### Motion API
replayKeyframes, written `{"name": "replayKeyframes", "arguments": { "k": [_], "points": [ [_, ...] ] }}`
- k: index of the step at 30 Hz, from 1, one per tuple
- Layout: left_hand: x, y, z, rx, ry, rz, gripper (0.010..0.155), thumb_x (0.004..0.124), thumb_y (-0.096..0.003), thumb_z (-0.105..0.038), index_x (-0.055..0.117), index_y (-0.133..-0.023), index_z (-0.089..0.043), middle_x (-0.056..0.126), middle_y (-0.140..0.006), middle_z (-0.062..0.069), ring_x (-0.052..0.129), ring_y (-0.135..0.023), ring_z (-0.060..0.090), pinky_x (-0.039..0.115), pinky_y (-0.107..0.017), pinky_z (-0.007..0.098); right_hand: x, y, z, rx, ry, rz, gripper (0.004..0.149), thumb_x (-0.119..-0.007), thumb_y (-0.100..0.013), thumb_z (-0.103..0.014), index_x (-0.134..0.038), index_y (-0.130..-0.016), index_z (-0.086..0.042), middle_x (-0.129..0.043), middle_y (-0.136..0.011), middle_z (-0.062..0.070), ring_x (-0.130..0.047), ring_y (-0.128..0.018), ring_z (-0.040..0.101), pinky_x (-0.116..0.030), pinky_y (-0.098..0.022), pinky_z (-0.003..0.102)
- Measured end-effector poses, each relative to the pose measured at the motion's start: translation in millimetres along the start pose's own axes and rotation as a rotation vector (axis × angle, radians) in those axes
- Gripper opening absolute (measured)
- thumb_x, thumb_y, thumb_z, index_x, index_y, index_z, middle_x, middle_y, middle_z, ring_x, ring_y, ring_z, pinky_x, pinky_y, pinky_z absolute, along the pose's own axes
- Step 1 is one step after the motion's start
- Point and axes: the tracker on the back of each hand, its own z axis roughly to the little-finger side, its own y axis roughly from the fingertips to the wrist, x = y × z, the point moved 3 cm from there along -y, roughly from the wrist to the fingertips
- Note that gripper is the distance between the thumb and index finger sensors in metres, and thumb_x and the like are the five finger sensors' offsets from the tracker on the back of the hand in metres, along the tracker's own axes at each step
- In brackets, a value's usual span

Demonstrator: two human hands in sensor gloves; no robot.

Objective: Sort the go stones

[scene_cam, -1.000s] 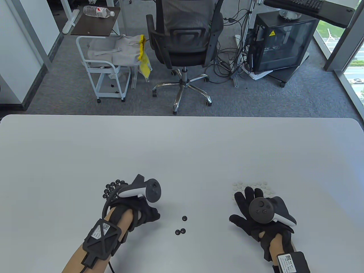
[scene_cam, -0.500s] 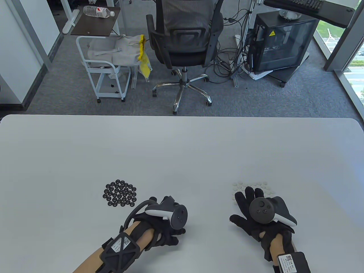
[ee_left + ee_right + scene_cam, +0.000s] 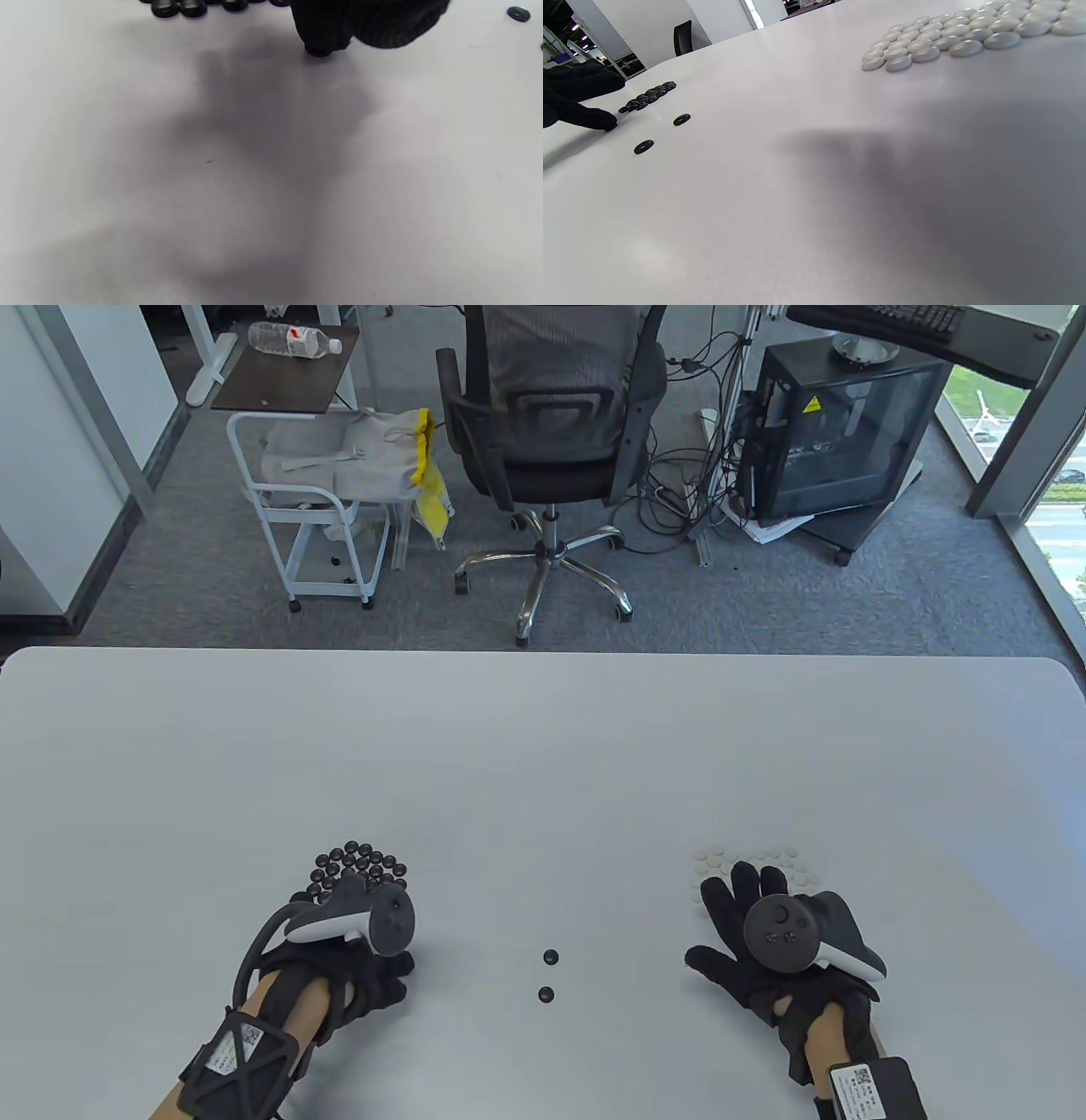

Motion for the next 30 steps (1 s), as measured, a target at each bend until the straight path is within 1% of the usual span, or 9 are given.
{"name": "replayKeyframes", "arguments": {
  "k": [2, 5, 10, 13, 17, 20, 23, 26, 30],
  "points": [
    [-2, -3, 13, -0.016, 0.052, -0.017, 0.063, 0.056, -0.0498, -0.05, 0.049, -0.111, -0.037, -0.012, -0.108, 0.022, -0.017, -0.09, 0.051, 0.0, -0.051, 0.08, 0, 0, 0, -0.002, -0.001, -0.002, 0.084, -0.056, -0.061, -0.051, -0.019, -0.115, 0.003, -0.001, -0.108, 0.045, 0.002, -0.092, 0.068, -0.013, -0.057, 0.089],
    [-5, -9, 24, -0.013, 0.122, -0.019, 0.064, 0.054, -0.0493, -0.051, 0.046, -0.112, -0.037, -0.013, -0.107, 0.022, -0.018, -0.089, 0.051, 0.0, -0.051, 0.08, -1, 0, 0, -0.005, -0.001, -0.006, 0.084, -0.056, -0.061, -0.051, -0.019, -0.115, 0.003, -0.001, -0.108, 0.045, 0.002, -0.092, 0.068, -0.013, -0.057, 0.089],
    [-12, -14, 33, -0.044, 0.141, -0.028, 0.065, 0.054, -0.049, -0.051, 0.046, -0.112, -0.037, -0.014, -0.107, 0.022, -0.019, -0.089, 0.051, -0.001, -0.05, 0.08, 0, 0, 0, -0.007, -0.002, -0.003, 0.084, -0.056, -0.061, -0.051, -0.019, -0.115, 0.003, -0.001, -0.108, 0.045, 0.002, -0.092, 0.068, -0.013, -0.057, 0.089],
    [-16, -15, 34, -0.032, 0.175, -0.028, 0.066, 0.054, -0.0489, -0.051, 0.046, -0.112, -0.037, -0.015, -0.107, 0.022, -0.019, -0.089, 0.051, -0.001, -0.05, 0.08, 0, 0, 0, -0.01, -0.005, -0.003, 0.084, -0.056, -0.061, -0.051, -0.019, -0.115, 0.003, -0.001, -0.108, 0.045, 0.002, -0.091, 0.069, -0.013, -0.057, 0.089],
    [-34, -6, 23, 0.018, 0.205, -0.078, 0.066, 0.054, -0.0485, -0.053, 0.049, -0.113, -0.036, -0.014, -0.108, 0.022, -0.019, -0.089, 0.051, -0.001, -0.051, 0.08, 2, 1, -1, -0.007, -0.004, 0.007, 0.084, -0.056, -0.061, -0.051, -0.019, -0.115, 0.003, -0.001, -0.108, 0.045, 0.002, -0.091, 0.068, -0.013, -0.057, 0.089],
    [-53, 5, 3, 0.074, 0.218, -0.138, 0.068, 0.053, -0.0487, -0.055, 0.053, -0.113, -0.033, -0.012, -0.11, 0.023, -0.019, -0.09, 0.052, 0.0, -0.051, 0.08, 1, 1, -1, -0.004, -0.001, 0.004, 0.084, -0.056, -0.061, -0.051, -0.019, -0.115, 0.003, -0.001, -0.108, 0.045, 0.002, -0.091, 0.068, -0.013, -0.057, 0.089],
    [-64, 10, -27, 0.141, 0.173, -0.151, 0.069, 0.052, -0.0487, -0.056, 0.059, -0.112, -0.031, -0.009, -0.112, 0.023, -0.016, -0.091, 0.053, 0.001, -0.052, 0.08, 2, 1, -2, -0.001, 0.001, 0.006, 0.084, -0.056, -0.061, -0.051, -0.019, -0.115, 0.003, -0.001, -0.108, 0.045, 0.002, -0.091, 0.068, -0.013, -0.057, 0.089],
    [-67, 8, -62, 0.202, 0.101, -0.132, 0.068, 0.052, -0.0488, -0.056, 0.062, -0.112, -0.031, -0.006, -0.113, 0.023, -0.015, -0.091, 0.053, 0.003, -0.053, 0.08, 2, 1, -2, 0.0, 0.001, 0.008, 0.084, -0.056, -0.061, -0.051, -0.019, -0.115, 0.003, -0.001, -0.108, 0.045, 0.002, -0.091, 0.068, -0.013, -0.057, 0.089],
    [-62, -2, -108, 0.272, -0.001, -0.091, 0.068, 0.052, -0.0488, -0.056, 0.062, -0.111, -0.031, -0.005, -0.113, 0.023, -0.014, -0.092, 0.053, 0.003, -0.053, 0.08, 2, 1, -2, 0.0, 0.001, 0.008, 0.084, -0.056, -0.061, -0.051, -0.019, -0.115, 0.003, -0.001, -0.108, 0.045, 0.002, -0.091, 0.068, -0.013, -0.057, 0.089]
  ]
}}
